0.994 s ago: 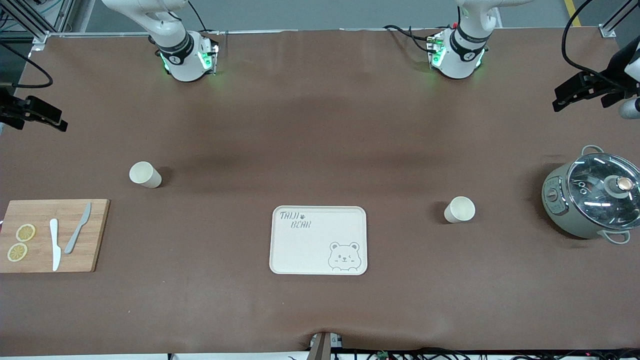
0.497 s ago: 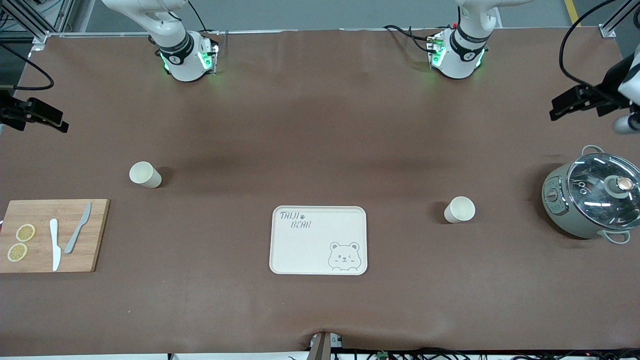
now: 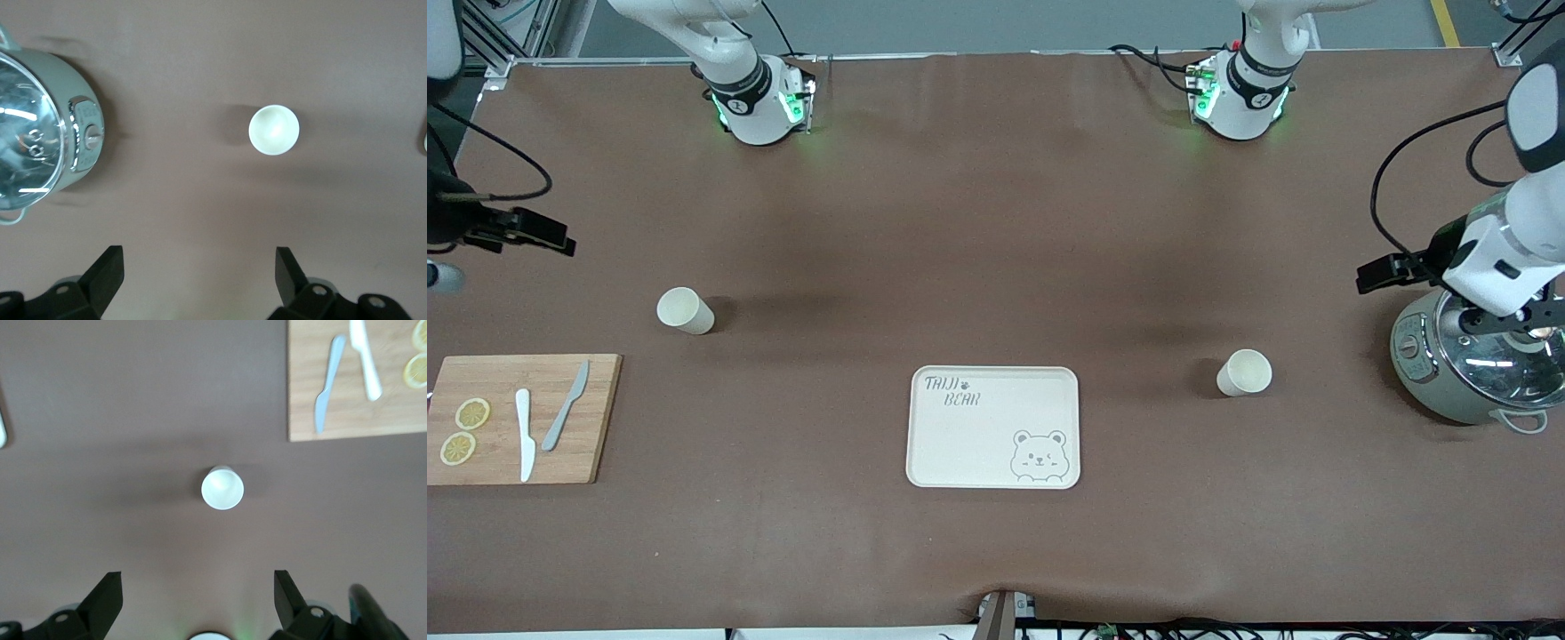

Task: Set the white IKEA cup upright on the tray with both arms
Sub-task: 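Reach the left gripper to one cup while the right gripper reaches another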

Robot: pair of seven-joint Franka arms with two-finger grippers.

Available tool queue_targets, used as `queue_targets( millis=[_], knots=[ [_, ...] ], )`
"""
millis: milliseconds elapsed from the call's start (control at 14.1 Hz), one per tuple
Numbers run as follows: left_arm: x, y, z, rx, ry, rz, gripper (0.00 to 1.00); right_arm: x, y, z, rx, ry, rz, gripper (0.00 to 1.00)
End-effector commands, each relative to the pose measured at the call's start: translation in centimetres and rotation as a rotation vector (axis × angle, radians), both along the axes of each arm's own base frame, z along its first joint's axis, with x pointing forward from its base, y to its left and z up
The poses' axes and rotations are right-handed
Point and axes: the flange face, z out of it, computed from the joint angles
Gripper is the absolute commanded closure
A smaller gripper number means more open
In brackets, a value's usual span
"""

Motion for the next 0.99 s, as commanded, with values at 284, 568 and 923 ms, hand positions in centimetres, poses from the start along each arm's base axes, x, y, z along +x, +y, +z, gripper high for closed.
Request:
queue_targets(
  millis=[284, 568, 923],
  knots=[
    [-0.6, -1.3, -9.8, 0.009, -0.068, 0.03, 0.0, 1.5, -3.2, -5.7, 0.022, 0.124, -0.053, 0.0],
    [1.7, -1.3, -17.6, -0.012, -0.057, 0.034, 0.0, 1.9, -4.4, -8.2, 0.033, 0.166, -0.074, 0.0],
    [2.9, -2.3, -22.1, -0.037, -0.037, 0.032, 0.13, 2.5, -5.0, -10.2, 0.039, 0.187, -0.101, 0.0]
  ],
)
